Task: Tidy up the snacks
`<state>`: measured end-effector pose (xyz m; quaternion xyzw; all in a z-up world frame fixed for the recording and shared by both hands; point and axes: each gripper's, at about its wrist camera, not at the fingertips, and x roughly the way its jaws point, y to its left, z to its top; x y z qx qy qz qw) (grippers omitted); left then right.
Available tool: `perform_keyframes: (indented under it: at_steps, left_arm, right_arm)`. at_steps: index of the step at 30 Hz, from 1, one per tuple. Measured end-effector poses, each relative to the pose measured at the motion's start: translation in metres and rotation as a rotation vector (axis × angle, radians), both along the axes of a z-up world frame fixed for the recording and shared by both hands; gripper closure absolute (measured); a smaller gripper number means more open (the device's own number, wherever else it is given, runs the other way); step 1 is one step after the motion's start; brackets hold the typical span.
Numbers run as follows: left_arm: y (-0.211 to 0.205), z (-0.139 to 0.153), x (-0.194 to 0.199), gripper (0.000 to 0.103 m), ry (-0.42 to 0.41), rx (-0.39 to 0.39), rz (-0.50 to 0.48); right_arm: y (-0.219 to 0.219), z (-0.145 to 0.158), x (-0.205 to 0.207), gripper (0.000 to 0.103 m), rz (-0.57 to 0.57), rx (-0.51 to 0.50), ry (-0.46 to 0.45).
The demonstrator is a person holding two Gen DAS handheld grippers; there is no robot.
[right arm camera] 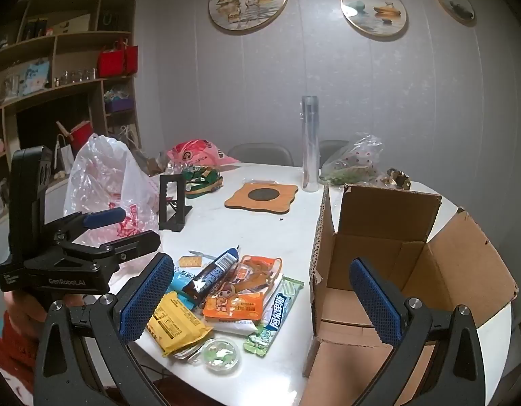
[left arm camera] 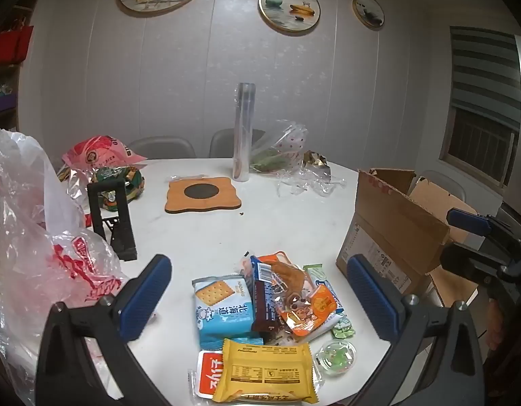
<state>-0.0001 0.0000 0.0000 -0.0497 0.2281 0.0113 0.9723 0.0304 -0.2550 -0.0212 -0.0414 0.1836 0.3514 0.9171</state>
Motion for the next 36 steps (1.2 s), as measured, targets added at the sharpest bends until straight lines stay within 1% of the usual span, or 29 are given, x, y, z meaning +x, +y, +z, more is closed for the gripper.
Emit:
perform_keyframes:
  at_steps: [36]
  left_arm:
    - [-0.0002, 0.0025, 0.0006, 0.001, 0.001, 0.004, 0.0]
  right_arm:
    - [-0.0001, -0.0001, 0.0007, 0.0, 0.0, 0.008, 0.01]
